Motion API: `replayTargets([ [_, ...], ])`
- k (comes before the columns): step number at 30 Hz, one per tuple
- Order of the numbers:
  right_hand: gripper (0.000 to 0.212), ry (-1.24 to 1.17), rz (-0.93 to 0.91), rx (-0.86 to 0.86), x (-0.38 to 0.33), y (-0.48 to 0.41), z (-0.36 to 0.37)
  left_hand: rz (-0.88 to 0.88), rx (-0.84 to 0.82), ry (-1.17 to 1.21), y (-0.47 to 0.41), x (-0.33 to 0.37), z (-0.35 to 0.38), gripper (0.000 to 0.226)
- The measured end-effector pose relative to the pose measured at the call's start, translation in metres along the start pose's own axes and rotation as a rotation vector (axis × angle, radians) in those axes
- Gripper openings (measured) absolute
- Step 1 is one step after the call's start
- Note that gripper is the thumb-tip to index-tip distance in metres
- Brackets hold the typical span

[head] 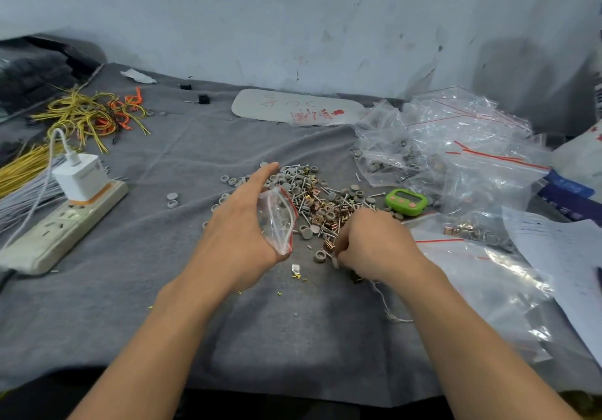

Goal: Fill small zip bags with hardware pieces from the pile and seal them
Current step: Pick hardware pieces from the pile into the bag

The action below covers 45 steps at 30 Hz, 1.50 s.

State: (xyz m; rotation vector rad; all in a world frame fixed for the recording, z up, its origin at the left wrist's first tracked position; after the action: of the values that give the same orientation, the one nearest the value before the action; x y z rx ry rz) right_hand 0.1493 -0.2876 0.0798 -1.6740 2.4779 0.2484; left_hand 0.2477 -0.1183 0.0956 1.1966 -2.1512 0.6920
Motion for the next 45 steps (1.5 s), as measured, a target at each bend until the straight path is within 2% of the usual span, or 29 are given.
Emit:
replayTargets([
  [4, 0.024, 0.052, -0.025, -0.022, -0.002, 0.000, 0.004, 0.005, 0.006, -0.005, 0.000, 0.000, 0.001, 0.112],
  [8, 0.011, 0.164, -0.076, 0.059, -0.013, 0.000, -0.001, 0.003, 0.001, -0.008, -0.001, 0.000, 0.003, 0.111],
  [10, 0.013, 0.185, -0.095, 0.095, -0.018, 0.002, -0.002, 0.001, -0.002, -0.014, -0.001, 0.000, 0.004, 0.111],
  [13, 0.008, 0.123, -0.075, 0.115, -0.014, 0.003, -0.007, 0.000, 0.007, -0.008, 0.000, 0.000, 0.005, 0.113],
  [16, 0.008, -0.017, -0.067, 0.221, -0.008, 0.007, -0.028, -0.011, 0.001, 0.018, 0.000, 0.000, 0.006, 0.114],
  [19, 0.005, -0.167, -0.214, 0.346, -0.027, 0.012, -0.048, 0.004, -0.017, 0.038, 0.001, 0.002, 0.008, 0.111],
  [23, 0.006, -0.095, -0.491, 0.412, -0.080, 0.018, -0.049, 0.019, -0.074, 0.066, 0.003, 0.007, 0.013, 0.102],
  [25, 0.013, -0.114, -0.551, 0.447, -0.093, 0.017, -0.045, 0.010, -0.077, 0.068, 0.003, 0.006, 0.012, 0.103],
  [28, 0.013, -0.381, -0.451, 0.551, -0.074, 0.015, -0.051, -0.004, -0.046, 0.067, 0.001, 0.001, 0.007, 0.104],
  [30, 0.013, -0.390, -0.297, 0.590, -0.045, 0.012, -0.055, -0.007, -0.013, 0.046, 0.000, -0.002, 0.002, 0.109],
  [33, 0.011, -0.157, -0.039, 0.404, 0.002, 0.005, -0.047, 0.007, 0.013, 0.030, 0.000, -0.002, -0.002, 0.111],
  [35, 0.007, -0.038, 0.058, 0.266, 0.021, 0.005, -0.037, 0.012, 0.016, 0.034, 0.001, -0.002, -0.003, 0.110],
  [39, 0.016, 0.073, 0.052, 0.098, 0.021, 0.007, -0.012, 0.012, 0.013, 0.029, 0.001, -0.001, -0.002, 0.110],
  [45, 0.017, 0.135, 0.009, 0.082, 0.012, 0.004, -0.001, -0.002, 0.023, 0.024, -0.002, -0.003, -0.004, 0.112],
])
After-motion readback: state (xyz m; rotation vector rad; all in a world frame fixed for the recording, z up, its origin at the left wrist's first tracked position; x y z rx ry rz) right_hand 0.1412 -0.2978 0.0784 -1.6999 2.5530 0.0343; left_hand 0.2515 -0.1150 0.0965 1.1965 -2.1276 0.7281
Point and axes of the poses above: each hand's wrist, its own y-axis away from the middle knuckle, its own z-axis out of the palm, x = y × z, the point moved 9 cm from there along -y, towards the middle knuckle, and after that the axes turned 13 degrees about -z, right-handed, at the moved point
